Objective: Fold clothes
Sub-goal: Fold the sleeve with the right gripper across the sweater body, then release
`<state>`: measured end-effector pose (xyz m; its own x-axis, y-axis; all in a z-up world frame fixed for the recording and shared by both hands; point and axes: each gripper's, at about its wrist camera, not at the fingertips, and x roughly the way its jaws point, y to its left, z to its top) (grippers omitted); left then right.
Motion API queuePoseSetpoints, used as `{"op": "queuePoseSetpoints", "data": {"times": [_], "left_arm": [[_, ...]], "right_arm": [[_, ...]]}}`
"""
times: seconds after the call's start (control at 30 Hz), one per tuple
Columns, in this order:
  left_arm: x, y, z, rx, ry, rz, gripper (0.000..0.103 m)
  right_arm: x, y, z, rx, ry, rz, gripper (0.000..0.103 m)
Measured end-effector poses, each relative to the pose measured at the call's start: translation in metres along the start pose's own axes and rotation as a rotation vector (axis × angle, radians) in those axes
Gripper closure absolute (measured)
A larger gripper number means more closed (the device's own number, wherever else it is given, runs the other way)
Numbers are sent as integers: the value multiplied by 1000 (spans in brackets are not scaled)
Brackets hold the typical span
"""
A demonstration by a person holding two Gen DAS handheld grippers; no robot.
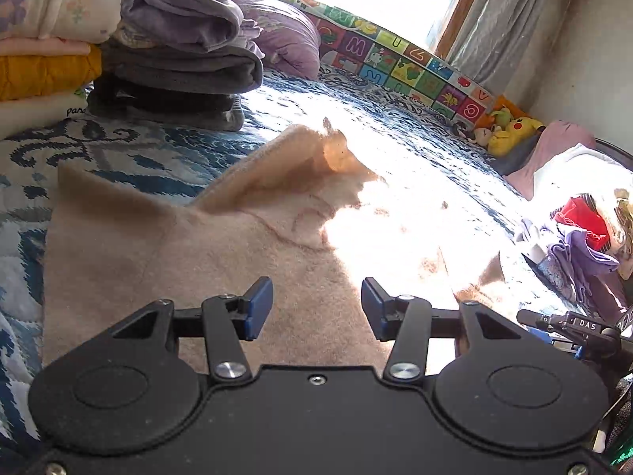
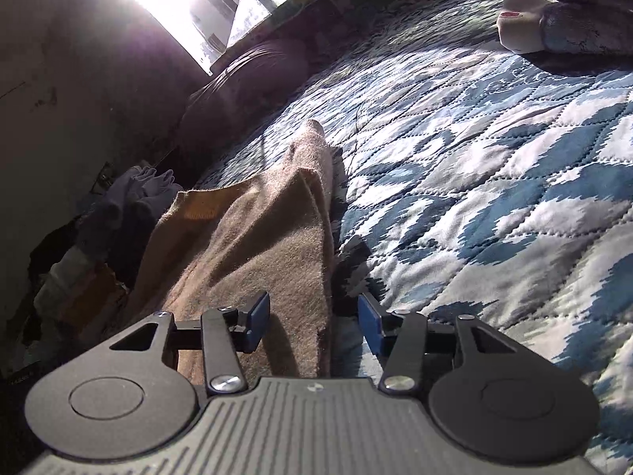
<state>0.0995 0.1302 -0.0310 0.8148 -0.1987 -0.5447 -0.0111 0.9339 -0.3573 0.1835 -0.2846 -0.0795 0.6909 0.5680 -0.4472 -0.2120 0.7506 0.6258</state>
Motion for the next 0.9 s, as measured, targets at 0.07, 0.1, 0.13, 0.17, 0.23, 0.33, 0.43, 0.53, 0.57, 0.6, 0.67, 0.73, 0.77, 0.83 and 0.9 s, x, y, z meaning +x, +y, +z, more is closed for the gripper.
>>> {"op": "queuePoseSetpoints", "data": {"times": [0.07, 0.1, 0.13, 0.17, 0.23, 0.33, 0.43, 0.53, 0.57, 0.6, 0.67, 0.73, 0.77, 0.83, 0.9], "left_arm": [[8, -5, -9, 27, 36, 2, 55], [8, -6, -9, 31, 38, -10, 55], [7, -5, -9, 27, 30, -24, 55], [7, -3, -8, 13, 16, -31, 55], [7, 2, -7, -22, 6, -43, 55], [9, 9, -7, -58, 2, -39, 55], [8, 10, -6, -69, -6, -49, 55], [7, 10, -6, -72, -8, -59, 55], [7, 10, -6, -73, -7, -63, 55], [6, 10, -7, -74, -6, -69, 55], [6, 10, -7, -76, -4, -76, 55], [6, 10, -7, -78, -1, -82, 55], [7, 11, -8, -81, 0, -85, 55], [6, 11, -8, -86, 2, -93, 55], [6, 11, -8, -89, 6, -105, 55]], "right_arm": [[0, 7, -2, -40, 1, 8, 83], [-1, 11, -3, -66, -3, 10, 90], [-1, 16, -4, -91, -7, 12, 90], [-2, 20, -6, -117, -11, 13, 91], [-7, 27, -8, -158, -36, -12, 92], [-19, 34, -5, -185, -91, -30, 93], [-30, 36, -5, -198, -126, -81, 93], [-42, 35, -6, -217, -147, -142, 93], [-49, 35, -6, -225, -158, -170, 93], [-53, 34, -7, -226, -165, -184, 93], [-66, 30, -7, -220, -185, -225, 93], [-79, 24, -9, -202, -206, -275, 93], [-85, 21, -10, -193, -212, -296, 93], [-95, 14, -15, -172, -217, -345, 93], [-104, 10, -21, -159, -215, -404, 93]]}}
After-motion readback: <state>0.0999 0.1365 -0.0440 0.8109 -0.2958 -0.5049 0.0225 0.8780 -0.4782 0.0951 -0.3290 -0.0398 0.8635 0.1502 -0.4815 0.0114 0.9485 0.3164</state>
